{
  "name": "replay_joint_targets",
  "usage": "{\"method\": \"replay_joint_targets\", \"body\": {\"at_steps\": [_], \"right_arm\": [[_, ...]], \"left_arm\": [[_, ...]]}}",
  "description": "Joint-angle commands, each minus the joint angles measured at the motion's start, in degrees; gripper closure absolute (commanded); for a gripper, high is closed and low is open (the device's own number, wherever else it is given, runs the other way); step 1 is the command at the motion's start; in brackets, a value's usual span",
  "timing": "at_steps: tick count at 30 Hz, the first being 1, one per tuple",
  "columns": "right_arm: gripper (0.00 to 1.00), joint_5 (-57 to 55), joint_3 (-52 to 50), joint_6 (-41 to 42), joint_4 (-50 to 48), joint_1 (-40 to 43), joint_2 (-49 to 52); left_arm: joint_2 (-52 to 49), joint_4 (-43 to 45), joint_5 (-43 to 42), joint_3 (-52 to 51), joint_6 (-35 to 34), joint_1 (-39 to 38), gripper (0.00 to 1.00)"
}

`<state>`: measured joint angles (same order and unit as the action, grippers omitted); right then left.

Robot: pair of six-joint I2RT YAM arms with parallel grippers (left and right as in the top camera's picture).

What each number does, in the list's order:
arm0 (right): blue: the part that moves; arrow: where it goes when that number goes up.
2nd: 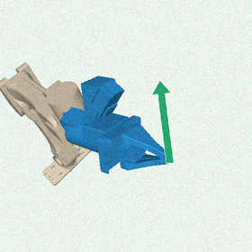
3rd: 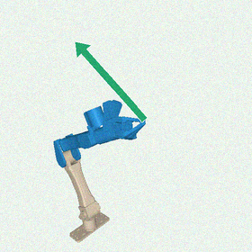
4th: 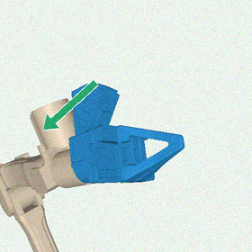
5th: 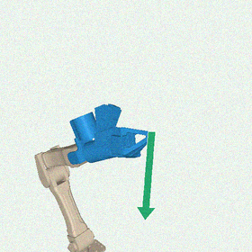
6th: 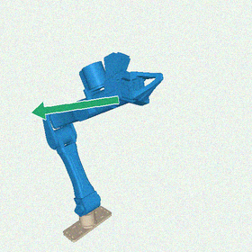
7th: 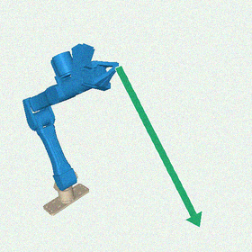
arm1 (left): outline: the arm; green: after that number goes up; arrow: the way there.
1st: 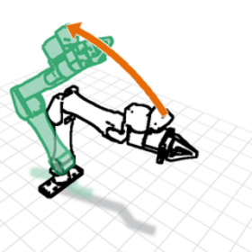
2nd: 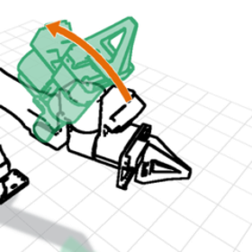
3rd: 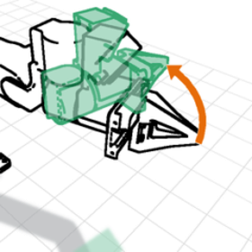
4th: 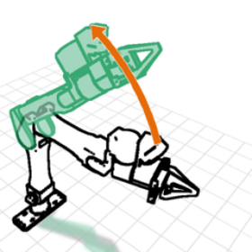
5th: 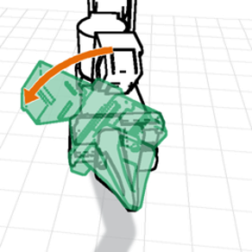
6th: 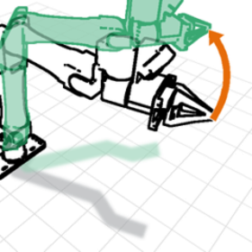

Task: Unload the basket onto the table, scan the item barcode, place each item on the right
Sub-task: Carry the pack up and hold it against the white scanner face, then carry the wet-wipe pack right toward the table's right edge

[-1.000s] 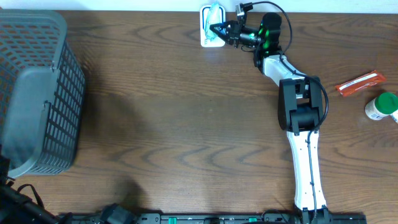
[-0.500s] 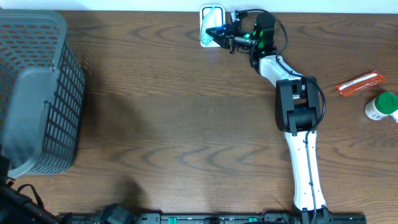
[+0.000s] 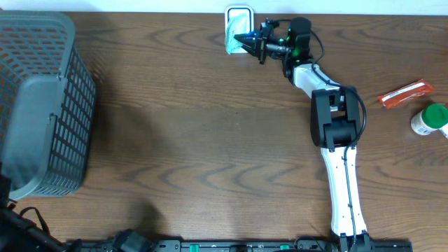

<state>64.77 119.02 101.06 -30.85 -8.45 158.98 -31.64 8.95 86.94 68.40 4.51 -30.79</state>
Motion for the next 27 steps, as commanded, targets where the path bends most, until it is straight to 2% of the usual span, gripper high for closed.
{"method": "replay_joint_targets", "body": {"at_steps": [1,12,27], "right_arm": [[0.99,-4.9,-0.28,5.73,3.3,2.16,3.37],[0.99,-4.24,-0.28,8.37,4.96,3.58,3.37],[0.99,-2.54,-0.28,8.02,2.78,3.74,1.31]], "left_arm": [[0.31,0.09,2.97,0.07,0.35,0.24,0.15],[0.31,0.09,2.95,0.07,0.35,0.24,0.15],[0.31,0.09,2.95,0.07,0.35,0.24,0.15]]}}
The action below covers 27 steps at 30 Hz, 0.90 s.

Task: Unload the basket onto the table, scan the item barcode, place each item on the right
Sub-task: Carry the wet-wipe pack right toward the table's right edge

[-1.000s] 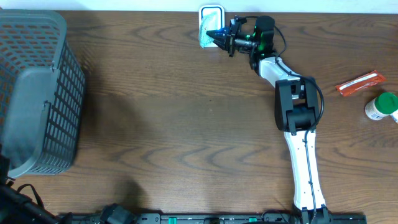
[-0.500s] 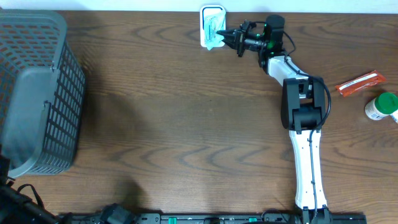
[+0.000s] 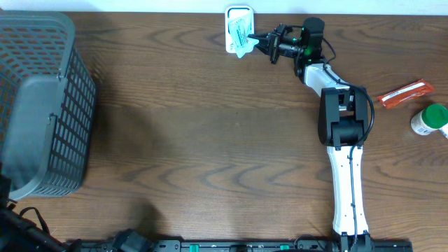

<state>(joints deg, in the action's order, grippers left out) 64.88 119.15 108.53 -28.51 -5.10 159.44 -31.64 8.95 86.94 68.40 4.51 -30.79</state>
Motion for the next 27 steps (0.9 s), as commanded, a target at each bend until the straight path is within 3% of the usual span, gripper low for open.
{"method": "replay_joint_targets", "body": {"at_steps": [1,9,19,22,27], "right_arm": [[0.99,-2.75,-0.42,0.2,0.46,0.39,0.33],[0.98,-7.52,-0.42,-8.48,5.31,1.16,-9.27],[0.98,-20.72,-0.42,-38.38,35.04,1.25,-28.37],[0.99,-35.76,-0.42,-52.13,50.53,0.81,-36.17],[0.98,-77.72,-0.42,-67.04,71.04,-1.57,-46.03]], "left_arm": [[0.31,0.09,2.95,0.07,0.35,0.24,0.15],[0.31,0.09,2.95,0.07,0.35,0.24,0.15],[0.31,0.09,2.95,0.07,0.35,0.24,0.15],[0.31,0.09,2.95,0.07,0.35,0.24,0.15],[0.31,0.09,2.95,0.07,0.35,0.24,0.15]]}}
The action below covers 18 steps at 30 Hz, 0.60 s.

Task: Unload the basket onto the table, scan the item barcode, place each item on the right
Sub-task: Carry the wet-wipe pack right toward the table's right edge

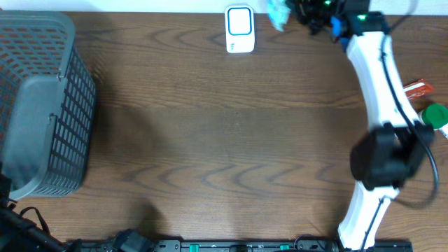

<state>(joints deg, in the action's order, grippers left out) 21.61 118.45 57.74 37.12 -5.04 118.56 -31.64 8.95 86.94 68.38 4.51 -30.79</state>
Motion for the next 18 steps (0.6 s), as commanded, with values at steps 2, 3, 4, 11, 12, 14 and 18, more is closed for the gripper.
{"method": "replay_joint_targets", "body": {"at_steps": [2,3,4,11,12,14,18], "right_arm": [[0.99,-49.83,0.28,-18.45,10.16,-2.34,-6.86],[0.99,-56.89,0.28,-20.11,12.09,-2.47,-7.23],[0.99,-63.25,0.28,-21.79,13.79,-2.45,-7.26],[0.99,-73.44,0.24,-22.75,22.29,2.14,-2.29],[0.99,-72.32,0.24,-22.75,23.19,2.95,-1.25],[0.99,-69.79,0.24,-22.69,26.01,4.94,1.86],[0.99,-68.04,0.24,-22.67,30.08,7.26,7.15]], "left_arm": [[0.31,0.09,2.95,0.09,0.35,0.24,0.15],[0.31,0.09,2.95,0.09,0.35,0.24,0.15],[0.31,0.09,2.95,0.09,0.35,0.24,0.15],[0.31,0.09,2.95,0.09,0.35,0.24,0.15],[0.31,0.09,2.95,0.09,0.35,0.24,0.15],[0.31,0.09,2.95,0.09,0.35,0.24,0.15],[0.31,0.09,2.95,0.09,0.35,0.24,0.14]]}}
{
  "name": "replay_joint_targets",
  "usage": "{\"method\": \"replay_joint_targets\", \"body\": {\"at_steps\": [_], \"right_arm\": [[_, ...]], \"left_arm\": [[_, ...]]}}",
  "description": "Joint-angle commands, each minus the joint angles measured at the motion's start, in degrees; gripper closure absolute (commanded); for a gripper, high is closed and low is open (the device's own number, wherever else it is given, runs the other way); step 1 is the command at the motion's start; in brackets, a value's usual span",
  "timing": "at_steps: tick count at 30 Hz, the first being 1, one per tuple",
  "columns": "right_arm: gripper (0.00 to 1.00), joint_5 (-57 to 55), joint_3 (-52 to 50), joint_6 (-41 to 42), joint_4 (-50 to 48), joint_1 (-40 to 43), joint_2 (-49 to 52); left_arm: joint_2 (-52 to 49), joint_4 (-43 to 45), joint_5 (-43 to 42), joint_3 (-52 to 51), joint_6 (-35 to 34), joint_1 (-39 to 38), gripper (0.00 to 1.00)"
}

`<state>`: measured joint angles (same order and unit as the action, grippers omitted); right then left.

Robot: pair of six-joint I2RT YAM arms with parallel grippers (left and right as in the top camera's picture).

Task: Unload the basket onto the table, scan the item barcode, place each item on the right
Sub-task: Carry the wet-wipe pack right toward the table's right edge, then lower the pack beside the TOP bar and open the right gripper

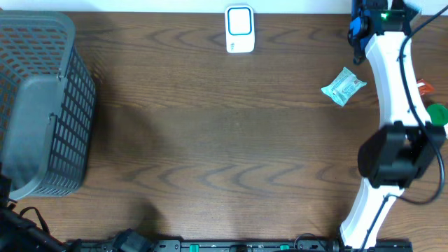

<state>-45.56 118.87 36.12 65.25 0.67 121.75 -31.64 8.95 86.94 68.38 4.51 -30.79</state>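
Note:
A small teal-and-white packet (344, 86) lies loose on the wooden table at the right, with nothing touching it. The white barcode scanner (239, 29) with a blue-framed face stands at the table's far edge, well left of the packet. My right gripper (357, 24) sits high at the far right edge of the overhead view, above and beyond the packet. It holds nothing, and its fingers are hard to make out. My left gripper is out of view.
A large grey mesh basket (42, 105) fills the left end of the table. Behind the white right arm (395, 77) an orange packet (423, 87) and a green-capped bottle (438, 112) peek out at the right edge.
The teal packet was held in my right gripper at the far edge, right of the scanner. Now it lies on the table further right and nearer, and the gripper is clear of it.
My right gripper first held the teal packet against the scanner's face. Then it held it just right of the scanner. Later it was raised with the packet further right at the far edge. Now the packet lies free on the table at the right.

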Motion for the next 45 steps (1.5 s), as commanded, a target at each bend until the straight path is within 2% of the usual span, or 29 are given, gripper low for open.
{"method": "replay_joint_targets", "body": {"at_steps": [1,4,5,6,7,8,9,11,14,17,19,23,28,30,32,33,36,38,39,45], "right_arm": [[0.99,1.16,-0.17,-1.07,3.28,1.7,5.2],[0.99,8.76,-0.17,-1.75,3.28,1.16,6.23],[0.93,12.74,-0.17,-2.36,3.04,0.9,6.4],[0.66,16.59,-0.17,-3.02,2.82,0.68,6.49],[0.34,19.89,-0.17,-3.52,2.43,0.42,6.64],[0.13,23.5,-0.17,-3.63,1.92,0.24,6.82],[0.01,26.93,-0.17,-3.63,1.42,0.09,6.88],[0.01,33.4,-0.17,-3.63,0.94,-0.26,7.23],[0.01,34.49,-0.17,-3.21,2.12,-0.37,8.02],[0.01,34.51,-0.52,9.27,6.36,0.15,9.68],[0.01,34.73,-1.25,13.07,5.86,0.52,10.97],[0.01,37.29,-1.66,13.55,3.37,0.92,14.51],[0.01,34.82,-1.66,13.51,1.31,1.18,16.55],[0.32,30.58,-1.66,13.53,1.09,1.18,17.05],[0.57,27.89,-1.66,13.51,1.38,1.18,17.14],[0.67,26.51,-1.66,13.05,1.62,1.2,17.11],[0.86,25.05,-1.66,10.4,2.14,1.68,16.87],[0.97,24.81,-1.66,10.08,3.8,2.45,16.48],[0.99,24.7,-1.66,10.08,5.99,3.56,15.91],[0.98,21.99,-1.66,10.1,12.33,9.46,14.95]], "left_arm": [[0.31,0.09,2.95,0.09,0.35,0.24,0.15],[0.31,0.09,2.95,0.09,0.35,0.24,0.15],[0.31,0.09,2.95,0.09,0.35,0.24,0.14],[0.31,0.09,2.95,0.09,0.35,0.24,0.15],[0.31,0.09,2.95,0.09,0.35,0.24,0.14],[0.31,0.09,2.95,0.09,0.35,0.24,0.15],[0.31,0.09,2.95,0.09,0.33,0.24,0.15],[0.31,0.09,2.95,0.09,0.35,0.24,0.15],[0.31,0.09,2.95,0.09,0.35,0.24,0.15],[0.31,0.09,2.95,0.09,0.35,0.24,0.15],[0.31,0.09,2.95,0.09,0.35,0.24,0.15],[0.31,0.09,2.95,0.09,0.35,0.24,0.15],[0.31,0.09,2.95,0.09,0.35,0.24,0.15],[0.31,0.09,2.95,0.09,0.35,0.24,0.15],[0.31,0.09,2.95,0.09,0.35,0.24,0.15],[0.31,0.09,2.95,0.09,0.35,0.24,0.15],[0.31,0.09,2.95,0.09,0.35,0.24,0.15],[0.31,0.09,2.95,0.09,0.35,0.24,0.15],[0.31,0.09,2.95,0.09,0.35,0.24,0.14],[0.31,0.09,2.95,0.09,0.33,0.24,0.15]]}}
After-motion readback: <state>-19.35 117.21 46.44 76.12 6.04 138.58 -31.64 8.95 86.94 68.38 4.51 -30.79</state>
